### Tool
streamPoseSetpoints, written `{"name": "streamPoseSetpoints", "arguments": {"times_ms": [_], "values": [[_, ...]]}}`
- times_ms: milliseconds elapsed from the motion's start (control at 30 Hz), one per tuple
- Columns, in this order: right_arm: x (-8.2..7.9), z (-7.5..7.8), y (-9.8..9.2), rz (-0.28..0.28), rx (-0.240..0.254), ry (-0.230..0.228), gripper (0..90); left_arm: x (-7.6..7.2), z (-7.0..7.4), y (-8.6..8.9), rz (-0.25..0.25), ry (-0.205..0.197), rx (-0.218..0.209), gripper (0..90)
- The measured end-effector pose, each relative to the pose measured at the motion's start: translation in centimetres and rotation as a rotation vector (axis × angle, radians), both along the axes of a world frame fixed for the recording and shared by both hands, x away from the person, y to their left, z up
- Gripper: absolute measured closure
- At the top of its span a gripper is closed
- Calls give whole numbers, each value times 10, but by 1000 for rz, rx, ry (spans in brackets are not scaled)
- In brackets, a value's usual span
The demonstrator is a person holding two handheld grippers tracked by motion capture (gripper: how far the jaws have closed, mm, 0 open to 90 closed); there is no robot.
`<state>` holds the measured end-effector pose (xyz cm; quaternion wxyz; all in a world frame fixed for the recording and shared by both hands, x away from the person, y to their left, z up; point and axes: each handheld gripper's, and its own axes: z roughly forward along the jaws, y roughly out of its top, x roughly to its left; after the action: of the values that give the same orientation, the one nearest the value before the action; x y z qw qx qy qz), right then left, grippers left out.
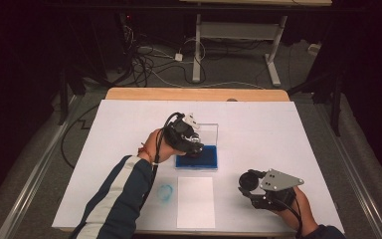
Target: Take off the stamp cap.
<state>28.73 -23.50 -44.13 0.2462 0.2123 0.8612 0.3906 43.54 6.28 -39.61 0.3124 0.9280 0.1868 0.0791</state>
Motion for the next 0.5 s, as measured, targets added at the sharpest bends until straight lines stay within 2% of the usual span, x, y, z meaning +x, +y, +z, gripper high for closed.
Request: {"name": "streamPoseSetpoints", "arguments": {"times_ms": [100, 400, 500], "values": [[0, 0, 0, 0, -1, 1, 384, 2, -9, -2, 1, 8, 18, 544], [-1, -2, 1, 3, -7, 7, 384, 3, -24, -4, -10, 48, -3, 544], [-1, -2, 1, 2, -9, 9, 384, 4, -25, -3, -5, 46, -14, 543]]}}
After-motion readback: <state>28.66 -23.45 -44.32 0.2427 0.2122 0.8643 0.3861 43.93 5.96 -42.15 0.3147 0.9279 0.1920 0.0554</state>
